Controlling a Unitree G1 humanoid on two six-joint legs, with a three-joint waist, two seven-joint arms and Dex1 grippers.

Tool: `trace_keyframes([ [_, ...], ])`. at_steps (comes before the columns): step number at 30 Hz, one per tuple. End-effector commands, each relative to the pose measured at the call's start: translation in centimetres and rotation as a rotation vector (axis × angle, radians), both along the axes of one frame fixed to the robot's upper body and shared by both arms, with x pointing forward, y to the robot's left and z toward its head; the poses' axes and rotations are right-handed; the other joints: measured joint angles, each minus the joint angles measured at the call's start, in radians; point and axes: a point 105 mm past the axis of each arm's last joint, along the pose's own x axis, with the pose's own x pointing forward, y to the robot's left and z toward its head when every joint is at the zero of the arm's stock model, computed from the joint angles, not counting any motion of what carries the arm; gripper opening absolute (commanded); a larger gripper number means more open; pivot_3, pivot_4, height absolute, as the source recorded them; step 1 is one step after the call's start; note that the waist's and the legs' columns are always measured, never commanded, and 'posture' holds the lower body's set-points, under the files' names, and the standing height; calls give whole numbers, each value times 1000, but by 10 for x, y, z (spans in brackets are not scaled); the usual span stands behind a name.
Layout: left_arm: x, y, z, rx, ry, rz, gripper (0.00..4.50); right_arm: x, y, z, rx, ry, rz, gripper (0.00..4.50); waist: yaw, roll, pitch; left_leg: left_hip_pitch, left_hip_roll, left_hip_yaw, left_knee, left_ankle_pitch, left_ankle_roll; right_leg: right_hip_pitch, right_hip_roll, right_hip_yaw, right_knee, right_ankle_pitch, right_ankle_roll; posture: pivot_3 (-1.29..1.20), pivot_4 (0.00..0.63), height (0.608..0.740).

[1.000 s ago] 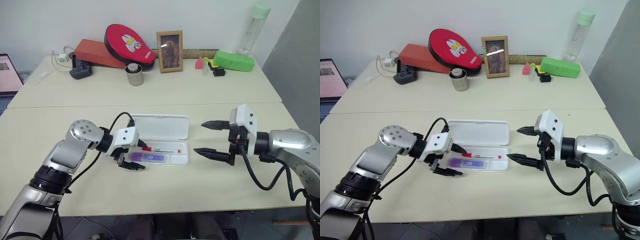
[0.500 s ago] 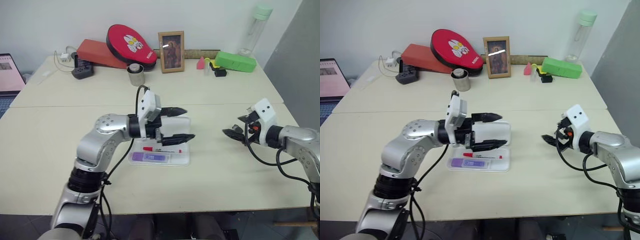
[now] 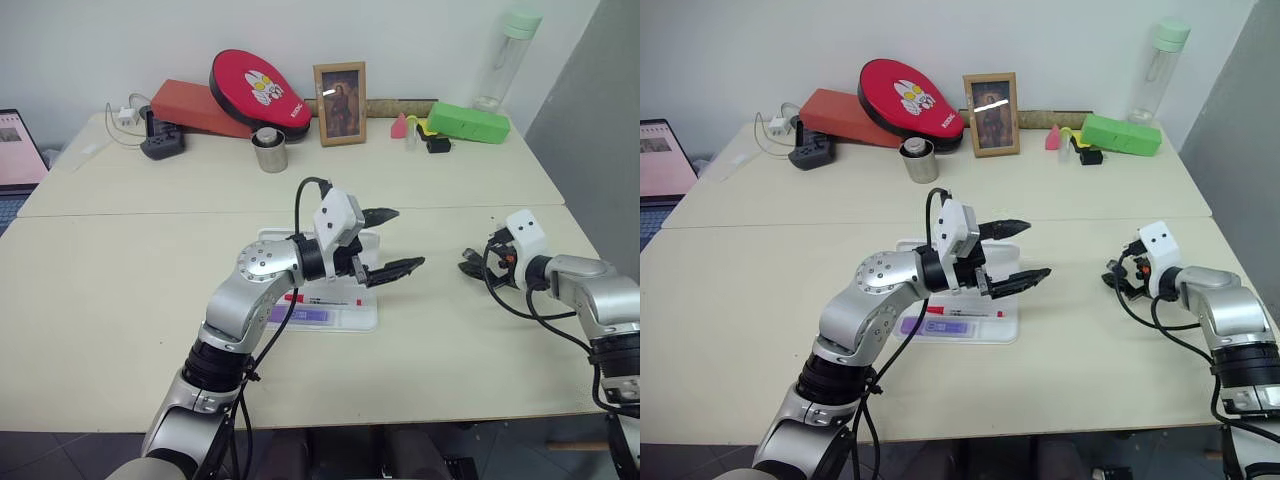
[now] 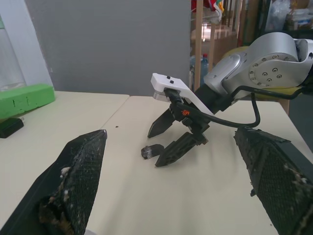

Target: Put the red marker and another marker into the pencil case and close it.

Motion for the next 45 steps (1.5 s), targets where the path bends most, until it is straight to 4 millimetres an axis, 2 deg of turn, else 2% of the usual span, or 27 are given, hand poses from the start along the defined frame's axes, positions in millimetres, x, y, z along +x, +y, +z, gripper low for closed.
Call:
trace_keyframes([
  [1,0,0,10,-14,-46,2,4500,4,0,12,-11,-42,19,3775,1,0,0,0,0,0,0,0,0,0,0,0,0,0,0,0,150,740],
  [9,2,0,12,-18,-61,8,4500,3,2,11,-12,-38,32,1630,0,0,0,0,0,0,0,0,0,0,0,0,0,0,0,0,150,740],
  [15,2,-1,14,-17,-66,3,4500,2,2,14,-9,-46,40,359,0,0,0,0,0,0,0,0,0,0,0,0,0,0,0,0,150,740],
  [18,3,5,10,0,-63,9,4500,1,8,27,-2,-92,79,278,0,0,0,0,0,0,0,0,0,0,0,0,0,0,0,0,150,740],
  [20,-2,15,5,31,-53,-7,4500,-4,23,45,-7,-182,193,277,-2,0,0,0,0,-1,0,0,0,0,0,0,0,0,0,0,150,740],
  [22,-15,33,-5,117,-50,-52,4500,-21,51,67,53,-249,366,272,-6,1,0,0,1,-1,0,0,0,0,0,0,0,0,0,0,150,740],
  [24,-30,58,-19,244,-39,-84,4500,-45,81,81,99,-263,554,271,-11,1,0,1,2,-2,-1,0,0,-1,1,1,0,0,0,0,150,740],
  [26,-39,79,-22,303,-7,-89,4500,-63,99,83,79,-246,681,271,-9,2,0,1,2,-3,-1,0,0,-1,2,0,0,0,0,0,150,740],
  [30,-44,109,-25,380,18,-54,4500,-77,125,74,12,-191,819,271,4,1,0,1,1,-4,-1,0,0,0,1,-1,-1,0,0,0,150,740],
  [33,-50,125,-27,440,43,-51,4500,-81,146,58,-51,-141,895,271,4,1,0,1,0,-3,0,0,0,2,-1,-1,-2,0,1,0,150,740],
  [36,-50,128,-25,450,44,-45,4500,-80,154,49,-72,-119,913,271,4,1,0,0,0,-4,0,0,0,0,-1,-1,-1,0,0,0,150,740],
  [40,-45,131,-21,442,34,-12,4500,-80,165,24,-117,-43,945,271,4,1,0,-1,0,-4,-1,0,0,-1,-1,-2,-1,0,0,0,150,740],
  [45,-49,126,-19,431,37,-18,4500,-86,174,17,-111,-19,973,271,3,1,0,-1,0,-4,-1,0,0,-1,0,-1,-1,0,0,0,150,740],
])
